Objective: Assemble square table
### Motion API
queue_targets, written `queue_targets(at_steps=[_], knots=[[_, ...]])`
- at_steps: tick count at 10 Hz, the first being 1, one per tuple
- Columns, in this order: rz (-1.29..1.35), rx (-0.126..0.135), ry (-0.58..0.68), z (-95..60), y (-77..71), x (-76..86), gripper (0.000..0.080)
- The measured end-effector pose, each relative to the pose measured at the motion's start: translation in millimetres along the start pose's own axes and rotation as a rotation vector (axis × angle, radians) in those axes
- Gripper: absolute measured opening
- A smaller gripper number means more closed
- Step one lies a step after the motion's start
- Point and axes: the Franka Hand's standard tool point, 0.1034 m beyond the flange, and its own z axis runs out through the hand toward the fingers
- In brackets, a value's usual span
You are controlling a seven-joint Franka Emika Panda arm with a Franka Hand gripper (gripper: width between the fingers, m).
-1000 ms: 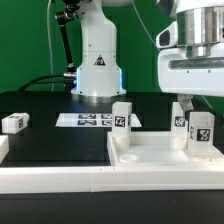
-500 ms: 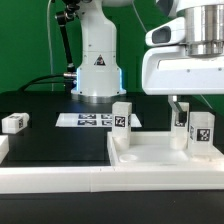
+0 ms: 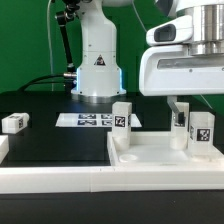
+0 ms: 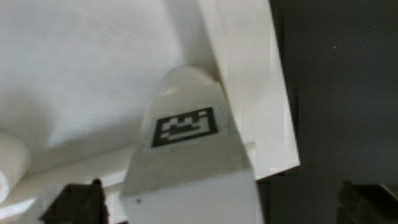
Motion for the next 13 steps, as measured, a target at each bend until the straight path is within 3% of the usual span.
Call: queue_targets(at_steps=[4, 5, 6, 9, 13], knots=[[-0.136, -0.014, 0.003, -0.2, 1.9, 1.1, 0.064], [-0.136, -0.014, 0.003, -0.2, 2.0, 1.2, 0.0456], [-0.135, -0.014, 0.003, -0.2, 2.0, 1.2, 0.0323], [-0.085, -0.015, 0.004, -0.3, 3.8, 2.1, 0.029], [0.358, -0.014, 0.003, 0.5, 8.4, 1.8, 0.029]])
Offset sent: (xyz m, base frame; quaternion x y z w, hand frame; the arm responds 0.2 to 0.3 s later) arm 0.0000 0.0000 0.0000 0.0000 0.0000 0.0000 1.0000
